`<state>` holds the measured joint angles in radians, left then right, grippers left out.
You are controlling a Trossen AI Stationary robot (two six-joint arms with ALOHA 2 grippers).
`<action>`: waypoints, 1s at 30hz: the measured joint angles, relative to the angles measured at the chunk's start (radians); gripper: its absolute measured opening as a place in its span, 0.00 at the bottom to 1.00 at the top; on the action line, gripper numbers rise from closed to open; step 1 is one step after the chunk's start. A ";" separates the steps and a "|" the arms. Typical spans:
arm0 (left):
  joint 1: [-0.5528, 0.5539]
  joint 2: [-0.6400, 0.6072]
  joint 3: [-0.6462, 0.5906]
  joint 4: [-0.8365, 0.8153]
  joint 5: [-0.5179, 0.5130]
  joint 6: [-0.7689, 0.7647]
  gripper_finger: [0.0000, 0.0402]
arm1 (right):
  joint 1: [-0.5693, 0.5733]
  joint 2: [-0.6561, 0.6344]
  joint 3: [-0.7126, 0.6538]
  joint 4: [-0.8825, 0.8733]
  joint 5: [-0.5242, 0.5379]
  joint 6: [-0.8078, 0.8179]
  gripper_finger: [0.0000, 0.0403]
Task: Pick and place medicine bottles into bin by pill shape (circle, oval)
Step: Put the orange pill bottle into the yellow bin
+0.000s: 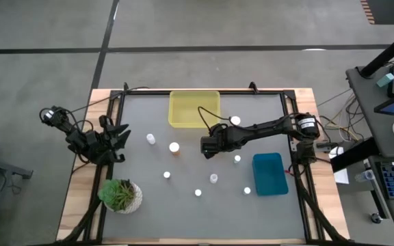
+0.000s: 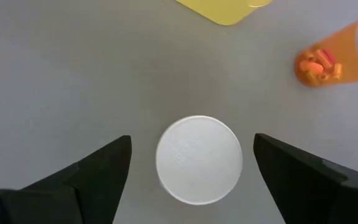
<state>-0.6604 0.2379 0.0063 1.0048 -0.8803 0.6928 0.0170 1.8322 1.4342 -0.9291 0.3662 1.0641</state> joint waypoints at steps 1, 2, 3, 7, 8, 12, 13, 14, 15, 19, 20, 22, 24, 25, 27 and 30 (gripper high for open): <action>0.000 0.000 0.000 0.000 0.000 0.000 0.23 | 0.000 0.000 0.000 0.000 0.000 0.000 0.82; 0.000 0.000 0.000 0.000 0.000 0.000 0.23 | 0.000 -0.001 0.000 0.000 0.000 0.000 0.82; 0.000 0.000 0.000 0.000 0.000 0.000 0.23 | 0.000 -0.001 0.000 -0.001 0.000 0.000 0.82; 0.000 0.000 0.000 0.000 0.000 0.000 0.23 | 0.000 0.003 -0.003 -0.001 0.001 0.000 0.82; 0.000 0.000 0.000 0.000 0.000 0.000 0.23 | 0.000 0.007 -0.005 0.001 0.001 0.000 0.82; 0.000 0.000 0.000 0.000 0.000 0.000 0.23 | 0.000 0.024 -0.006 0.005 0.001 0.000 0.82; 0.000 0.000 0.000 0.000 0.000 0.000 0.23 | 0.000 0.025 -0.006 0.005 0.000 -0.001 0.82; 0.000 0.000 0.000 0.000 0.000 0.000 0.23 | 0.000 0.027 -0.006 0.006 0.001 -0.001 0.81; 0.000 0.000 0.000 0.000 0.000 0.000 0.23 | 0.000 0.027 -0.006 0.007 0.001 -0.001 0.81; 0.000 0.000 0.000 0.001 0.000 -0.001 0.23 | 0.000 0.027 -0.006 0.007 0.000 -0.001 0.79; 0.000 0.000 0.000 0.001 0.000 -0.001 0.23 | 0.000 0.027 -0.006 0.007 0.000 -0.001 0.78; 0.000 0.000 0.000 0.001 0.000 -0.001 0.23 | 0.000 0.027 -0.006 0.007 0.000 -0.001 0.75; 0.000 0.000 0.000 0.001 0.000 -0.001 0.23 | 0.000 0.027 -0.006 0.007 0.000 -0.001 0.73; 0.000 0.000 0.000 0.001 0.000 -0.001 0.23 | 0.000 0.027 -0.006 0.007 0.000 -0.001 0.73; 0.000 0.000 0.000 0.000 0.000 -0.001 0.23 | 0.000 0.028 -0.006 0.007 -0.001 -0.001 0.71; 0.000 0.000 0.000 0.001 0.000 -0.001 0.23 | 0.000 0.028 -0.006 0.006 -0.007 -0.001 0.65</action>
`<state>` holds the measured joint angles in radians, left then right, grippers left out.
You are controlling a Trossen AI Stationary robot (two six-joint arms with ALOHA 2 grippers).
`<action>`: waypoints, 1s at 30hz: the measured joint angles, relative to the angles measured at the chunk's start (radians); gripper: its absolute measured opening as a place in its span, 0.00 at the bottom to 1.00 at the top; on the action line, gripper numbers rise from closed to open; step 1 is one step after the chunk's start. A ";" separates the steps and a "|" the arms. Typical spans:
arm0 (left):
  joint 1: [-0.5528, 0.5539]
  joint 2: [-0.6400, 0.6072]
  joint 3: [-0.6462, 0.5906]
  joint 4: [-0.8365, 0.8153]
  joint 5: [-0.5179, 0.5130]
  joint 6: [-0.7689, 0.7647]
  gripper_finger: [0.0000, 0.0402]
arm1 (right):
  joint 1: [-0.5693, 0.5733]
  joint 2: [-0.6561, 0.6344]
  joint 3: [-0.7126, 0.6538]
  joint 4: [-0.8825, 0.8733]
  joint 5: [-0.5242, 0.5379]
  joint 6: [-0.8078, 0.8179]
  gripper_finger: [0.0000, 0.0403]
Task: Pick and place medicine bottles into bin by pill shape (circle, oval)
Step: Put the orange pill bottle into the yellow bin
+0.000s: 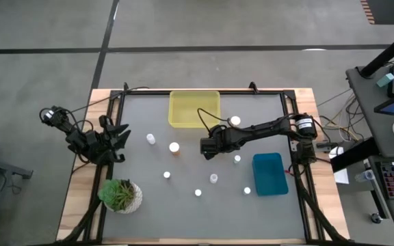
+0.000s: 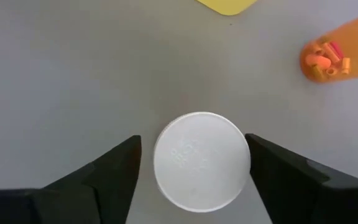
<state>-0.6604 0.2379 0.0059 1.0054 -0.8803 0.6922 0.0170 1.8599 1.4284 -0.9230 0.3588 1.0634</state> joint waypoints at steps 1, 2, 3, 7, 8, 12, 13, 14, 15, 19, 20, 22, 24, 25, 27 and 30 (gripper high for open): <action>0.000 0.000 0.000 0.000 0.000 0.000 0.23 | 0.000 0.000 0.000 -0.001 0.000 0.000 0.63; 0.000 0.000 0.000 0.000 0.000 0.000 0.23 | 0.000 0.000 0.000 -0.002 0.000 -0.001 0.61; 0.000 0.000 0.000 0.000 0.000 0.000 0.23 | 0.000 0.000 0.000 -0.003 0.000 -0.004 0.58; 0.000 0.000 0.000 0.001 0.000 0.000 0.23 | 0.000 0.000 0.000 -0.003 0.000 -0.008 0.49; 0.000 0.000 0.000 0.001 0.000 0.000 0.23 | 0.000 0.000 0.000 -0.003 0.000 -0.009 0.49; 0.000 0.000 0.000 0.004 0.000 0.000 0.23 | 0.000 0.000 0.000 -0.004 0.000 -0.013 0.49; 0.000 0.000 0.000 0.005 0.000 0.000 0.23 | 0.000 0.000 0.000 -0.004 0.000 -0.014 0.49; 0.000 0.000 0.000 0.005 0.000 0.000 0.23 | 0.000 0.000 0.000 -0.004 0.000 -0.015 0.49; 0.000 0.000 0.000 0.005 0.000 0.000 0.23 | 0.000 0.000 0.000 -0.004 0.000 -0.016 0.50; 0.000 0.000 0.000 0.005 0.000 0.000 0.23 | 0.000 -0.001 0.000 -0.007 0.000 -0.026 0.53; 0.000 0.000 0.000 0.005 0.000 0.000 0.23 | 0.000 -0.003 0.001 -0.014 -0.001 -0.028 0.53; 0.000 0.000 0.000 0.005 0.000 0.000 0.23 | 0.000 -0.008 0.018 -0.039 -0.002 -0.035 0.52; 0.000 0.000 0.000 0.005 0.000 0.000 0.23 | 0.000 -0.020 0.046 -0.061 -0.002 -0.053 0.51; 0.000 0.000 0.000 0.005 0.000 0.000 0.23 | 0.000 -0.029 0.063 -0.077 -0.001 -0.061 0.51; 0.000 0.000 0.000 0.005 0.000 0.000 0.23 | 0.000 -0.040 0.095 -0.103 -0.001 -0.086 0.51; 0.000 0.000 0.000 0.005 0.000 0.000 0.23 | -0.004 -0.044 0.150 -0.130 -0.015 -0.127 0.51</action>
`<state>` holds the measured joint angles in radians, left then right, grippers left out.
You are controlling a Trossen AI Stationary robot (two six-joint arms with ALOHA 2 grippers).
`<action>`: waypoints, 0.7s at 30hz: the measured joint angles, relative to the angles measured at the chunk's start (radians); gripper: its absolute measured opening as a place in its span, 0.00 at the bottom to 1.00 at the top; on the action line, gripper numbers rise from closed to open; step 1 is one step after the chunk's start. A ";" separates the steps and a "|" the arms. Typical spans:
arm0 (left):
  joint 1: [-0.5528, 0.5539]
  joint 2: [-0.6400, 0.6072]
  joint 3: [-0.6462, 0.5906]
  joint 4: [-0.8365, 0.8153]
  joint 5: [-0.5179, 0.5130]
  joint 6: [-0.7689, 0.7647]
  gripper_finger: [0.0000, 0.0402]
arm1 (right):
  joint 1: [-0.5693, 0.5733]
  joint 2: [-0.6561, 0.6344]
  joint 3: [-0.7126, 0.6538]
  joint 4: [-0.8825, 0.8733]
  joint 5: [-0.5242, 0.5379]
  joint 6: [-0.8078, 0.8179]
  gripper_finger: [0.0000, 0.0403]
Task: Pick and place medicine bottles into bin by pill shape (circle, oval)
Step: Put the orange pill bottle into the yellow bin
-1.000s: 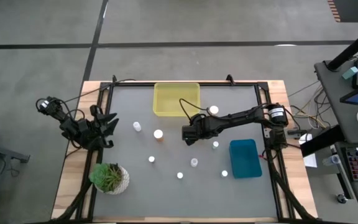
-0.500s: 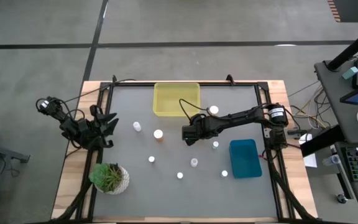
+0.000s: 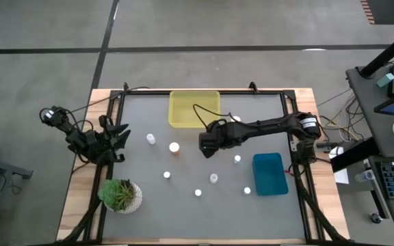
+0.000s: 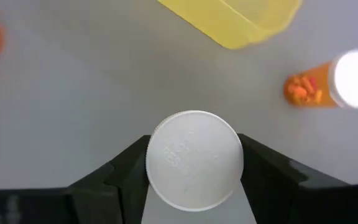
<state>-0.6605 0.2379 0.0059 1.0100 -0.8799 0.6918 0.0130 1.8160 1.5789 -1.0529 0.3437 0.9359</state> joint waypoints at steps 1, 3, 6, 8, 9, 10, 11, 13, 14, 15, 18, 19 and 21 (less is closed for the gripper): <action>0.000 0.000 0.000 0.000 0.000 0.000 0.23 | -0.004 0.000 0.018 -0.004 -0.010 -0.022 0.51; 0.000 0.000 0.000 0.001 0.000 0.000 0.23 | -0.017 0.000 0.060 0.001 -0.024 -0.073 0.51; 0.000 0.000 0.000 0.001 0.000 0.000 0.23 | -0.048 0.003 0.122 0.003 -0.037 -0.130 0.51; 0.000 0.000 0.000 0.002 0.000 0.000 0.23 | -0.071 0.011 0.163 0.008 -0.038 -0.175 0.51; 0.000 0.000 0.000 0.002 0.000 0.000 0.23 | -0.085 0.016 0.183 0.014 -0.040 -0.197 0.51; 0.000 0.000 0.000 0.002 0.000 0.000 0.23 | -0.099 0.021 0.202 0.024 -0.049 -0.220 0.51; 0.000 0.000 0.000 0.003 0.000 0.000 0.23 | -0.114 0.030 0.219 0.035 -0.065 -0.248 0.51; 0.000 0.000 0.000 0.002 0.000 0.000 0.23 | -0.149 0.049 0.257 0.056 -0.106 -0.290 0.51; 0.000 0.000 0.000 0.003 0.000 0.000 0.23 | -0.166 0.063 0.276 0.062 -0.120 -0.312 0.51; 0.000 0.000 0.000 0.003 0.000 0.000 0.23 | -0.183 0.080 0.299 0.065 -0.134 -0.338 0.51; 0.000 0.000 0.000 0.003 -0.001 0.000 0.23 | -0.231 0.143 0.384 0.059 -0.154 -0.407 0.51; 0.000 0.000 0.000 0.003 -0.002 0.000 0.23 | -0.246 0.166 0.415 0.054 -0.164 -0.429 0.51; 0.000 0.000 0.000 0.003 -0.004 0.000 0.23 | -0.276 0.214 0.479 0.055 -0.172 -0.474 0.51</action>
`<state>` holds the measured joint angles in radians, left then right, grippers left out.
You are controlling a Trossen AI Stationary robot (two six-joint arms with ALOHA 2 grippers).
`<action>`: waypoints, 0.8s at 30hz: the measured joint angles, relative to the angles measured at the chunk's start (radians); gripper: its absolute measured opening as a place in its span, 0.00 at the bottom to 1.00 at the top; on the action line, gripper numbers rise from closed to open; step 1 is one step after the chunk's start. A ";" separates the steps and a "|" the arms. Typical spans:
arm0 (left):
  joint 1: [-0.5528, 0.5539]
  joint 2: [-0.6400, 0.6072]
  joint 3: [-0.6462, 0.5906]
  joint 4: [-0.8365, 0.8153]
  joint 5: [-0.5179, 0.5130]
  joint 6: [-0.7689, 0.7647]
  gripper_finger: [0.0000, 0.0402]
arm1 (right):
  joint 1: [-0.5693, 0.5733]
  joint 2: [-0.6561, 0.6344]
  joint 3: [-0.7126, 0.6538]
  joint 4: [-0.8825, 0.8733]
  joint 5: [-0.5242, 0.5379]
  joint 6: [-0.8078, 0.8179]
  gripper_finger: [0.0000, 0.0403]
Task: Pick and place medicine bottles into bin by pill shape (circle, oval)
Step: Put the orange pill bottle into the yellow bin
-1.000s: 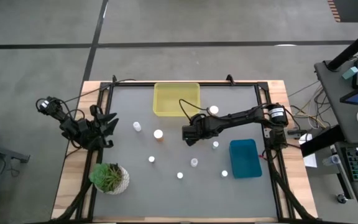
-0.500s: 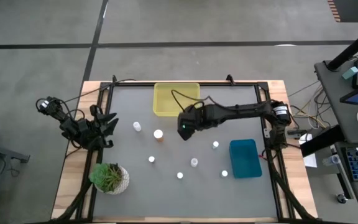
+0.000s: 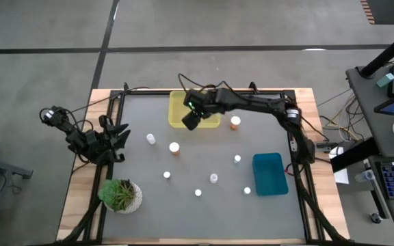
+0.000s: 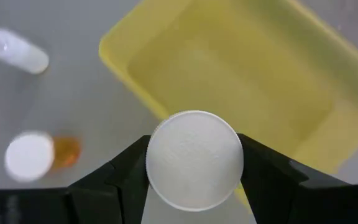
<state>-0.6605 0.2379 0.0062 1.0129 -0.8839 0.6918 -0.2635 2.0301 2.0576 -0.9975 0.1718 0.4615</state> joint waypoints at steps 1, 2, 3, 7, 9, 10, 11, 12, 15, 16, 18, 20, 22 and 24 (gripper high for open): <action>0.000 0.000 0.000 0.000 -0.001 0.000 0.23 | -0.014 0.025 0.031 -0.009 -0.001 -0.018 0.51; 0.000 0.000 0.000 0.000 -0.003 0.000 0.23 | -0.029 0.051 0.064 -0.022 -0.003 -0.038 0.51; 0.000 0.000 0.000 0.000 -0.004 0.000 0.23 | -0.047 0.075 0.096 -0.035 -0.009 -0.054 0.51; 0.000 0.000 0.000 0.000 -0.004 0.000 0.23 | -0.112 0.172 0.207 -0.097 -0.016 -0.112 0.51; 0.000 0.000 0.000 0.000 -0.007 0.000 0.23 | -0.143 0.213 0.250 -0.119 -0.017 -0.130 0.51; 0.000 0.000 0.000 0.000 -0.009 0.000 0.23 | -0.157 0.231 0.263 -0.126 -0.017 -0.136 0.51; 0.000 0.000 0.000 0.000 -0.010 0.000 0.23 | -0.171 0.245 0.270 -0.129 -0.018 -0.141 0.51; 0.000 0.000 0.000 0.000 -0.011 0.000 0.23 | -0.185 0.257 0.273 -0.129 -0.018 -0.145 0.51; 0.000 0.000 0.000 0.000 -0.012 0.000 0.23 | -0.219 0.285 0.273 -0.133 -0.018 -0.148 0.51; 0.000 0.000 0.000 -0.001 -0.012 0.000 0.23 | -0.228 0.291 0.268 -0.133 -0.018 -0.148 0.51; 0.000 0.000 0.000 0.000 -0.013 0.000 0.23 | -0.241 0.298 0.261 -0.135 -0.018 -0.148 0.51; 0.000 0.000 0.000 0.000 -0.014 0.000 0.23 | -0.248 0.301 0.254 -0.135 -0.015 -0.148 0.51; 0.000 0.000 0.000 -0.001 -0.015 0.000 0.23 | -0.253 0.302 0.250 -0.134 -0.015 -0.149 0.51; 0.000 0.000 0.000 -0.001 -0.015 0.000 0.23 | -0.254 0.302 0.245 -0.135 -0.015 -0.149 0.51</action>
<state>-0.6605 0.2379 0.0059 1.0123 -0.8986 0.6922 -0.5179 2.3318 2.3027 -1.1321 0.1566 0.3122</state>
